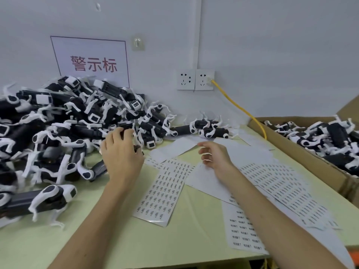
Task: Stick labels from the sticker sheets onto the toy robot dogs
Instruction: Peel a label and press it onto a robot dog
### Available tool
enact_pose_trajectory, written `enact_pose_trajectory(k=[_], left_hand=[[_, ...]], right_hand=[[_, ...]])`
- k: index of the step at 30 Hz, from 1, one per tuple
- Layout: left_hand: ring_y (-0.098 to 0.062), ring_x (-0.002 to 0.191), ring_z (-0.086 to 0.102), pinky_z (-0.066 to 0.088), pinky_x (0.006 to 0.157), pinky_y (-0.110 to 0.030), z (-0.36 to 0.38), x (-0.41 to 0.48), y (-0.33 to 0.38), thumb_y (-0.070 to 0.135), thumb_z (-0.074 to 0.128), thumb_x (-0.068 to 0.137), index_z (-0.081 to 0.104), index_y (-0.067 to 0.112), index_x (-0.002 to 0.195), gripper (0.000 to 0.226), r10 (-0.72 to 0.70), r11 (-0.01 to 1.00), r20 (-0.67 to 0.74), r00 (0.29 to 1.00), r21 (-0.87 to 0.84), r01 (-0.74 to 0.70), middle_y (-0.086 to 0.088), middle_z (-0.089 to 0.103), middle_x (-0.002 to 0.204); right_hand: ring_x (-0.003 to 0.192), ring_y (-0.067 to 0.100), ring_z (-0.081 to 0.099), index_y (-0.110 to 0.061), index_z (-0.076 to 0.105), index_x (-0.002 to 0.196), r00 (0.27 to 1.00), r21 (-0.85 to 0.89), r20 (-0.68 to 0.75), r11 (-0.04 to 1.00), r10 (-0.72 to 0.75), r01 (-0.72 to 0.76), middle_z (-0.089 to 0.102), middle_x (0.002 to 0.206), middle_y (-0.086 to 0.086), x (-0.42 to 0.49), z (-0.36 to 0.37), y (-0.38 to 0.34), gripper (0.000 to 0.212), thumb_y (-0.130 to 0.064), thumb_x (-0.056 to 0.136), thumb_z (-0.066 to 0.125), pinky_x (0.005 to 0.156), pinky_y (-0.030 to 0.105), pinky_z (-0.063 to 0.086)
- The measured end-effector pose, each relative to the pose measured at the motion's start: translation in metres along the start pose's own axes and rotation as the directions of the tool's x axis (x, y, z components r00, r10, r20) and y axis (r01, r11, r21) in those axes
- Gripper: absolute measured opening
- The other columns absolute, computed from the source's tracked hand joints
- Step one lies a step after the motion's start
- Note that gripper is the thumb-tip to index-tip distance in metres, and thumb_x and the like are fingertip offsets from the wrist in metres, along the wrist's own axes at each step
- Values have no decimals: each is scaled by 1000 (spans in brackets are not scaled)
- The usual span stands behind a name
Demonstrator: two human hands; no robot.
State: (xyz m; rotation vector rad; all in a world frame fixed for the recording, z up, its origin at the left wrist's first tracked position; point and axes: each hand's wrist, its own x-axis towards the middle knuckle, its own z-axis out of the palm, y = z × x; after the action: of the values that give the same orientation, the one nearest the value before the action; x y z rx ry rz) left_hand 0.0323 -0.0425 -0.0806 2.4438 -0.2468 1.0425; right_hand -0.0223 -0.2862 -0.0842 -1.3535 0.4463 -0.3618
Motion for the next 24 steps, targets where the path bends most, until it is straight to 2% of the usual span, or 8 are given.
enact_pose_trajectory(k=[4, 9, 12, 16, 18, 20, 22, 24], left_hand=[[-40, 139, 41, 28, 114, -50, -4, 1, -2, 6, 80, 75, 53, 6, 140, 71, -81, 994, 38, 996, 70, 79, -21, 49, 148], [-37, 121, 51, 30, 100, -41, 0, -7, -2, -5, 65, 75, 69, 14, 119, 48, 21, 983, 290, 957, 171, -73, -15, 50, 146], [-38, 124, 51, 30, 102, -45, -5, -4, -6, -8, 68, 75, 73, 15, 107, 40, 13, 997, 222, 975, 72, -30, -14, 56, 143], [-32, 122, 56, 38, 102, -43, -16, -1, -3, -5, 74, 76, 74, 12, 96, 25, 36, 965, -69, 997, -256, -53, -10, 64, 133], [-19, 117, 58, 41, 99, -27, -21, 1, 2, -1, 75, 79, 75, 12, 91, 18, 27, 873, -152, 988, -478, -97, -5, 66, 126], [-6, 114, 60, 43, 94, -16, -26, 3, 6, 4, 73, 80, 74, 18, 86, 15, -48, 725, -103, 994, -688, -36, 2, 67, 120], [-5, 108, 65, 48, 89, -16, -31, 7, 8, 4, 68, 84, 71, 21, 81, 17, -199, 486, 14, 980, -867, 111, 3, 70, 113], [-6, 96, 70, 52, 81, -18, -32, 13, 6, -1, 62, 92, 71, 17, 84, 22, -337, 188, 197, 921, -944, 271, 2, 75, 107]], right_hand=[[51, 14, 53, -11, 76, 88, 1000, -44, -3, 999, -20, 20, 65, 64, 1, 0, -3, 1, 23, -13, 96, 55, 53, 24, 42], [51, 14, 53, -12, 76, 88, 1000, -52, 15, 998, -28, 28, 65, 63, 0, -1, -1, -1, 25, -13, 97, 53, 54, 25, 42], [51, 14, 53, -12, 76, 88, 998, -64, 21, 996, -54, 55, 65, 63, 0, -2, 0, -2, 25, -12, 97, 52, 55, 25, 42], [52, 15, 53, -11, 75, 87, 988, -161, 51, 975, -147, 153, 65, 65, 0, -4, 4, -3, 24, -10, 95, 53, 55, 24, 42], [55, 16, 55, -15, 74, 87, 961, -286, 91, 917, -263, 278, 65, 67, -3, -6, 8, 1, 22, -10, 94, 55, 55, 25, 43], [64, 13, 60, -24, 73, 98, 868, -507, 190, 711, -459, 487, 66, 79, -8, -10, 11, 7, 15, -15, 95, 60, 61, 27, 47], [82, 6, 64, -29, 65, 122, 748, -545, 389, 520, -537, 657, 63, 101, -10, -17, 18, 14, 30, -22, 93, 68, 71, 25, 48], [105, -1, 59, -35, 49, 143, 686, -504, 535, 466, -492, 727, 54, 124, -13, -24, 24, 20, 60, -33, 89, 75, 83, 22, 46]])
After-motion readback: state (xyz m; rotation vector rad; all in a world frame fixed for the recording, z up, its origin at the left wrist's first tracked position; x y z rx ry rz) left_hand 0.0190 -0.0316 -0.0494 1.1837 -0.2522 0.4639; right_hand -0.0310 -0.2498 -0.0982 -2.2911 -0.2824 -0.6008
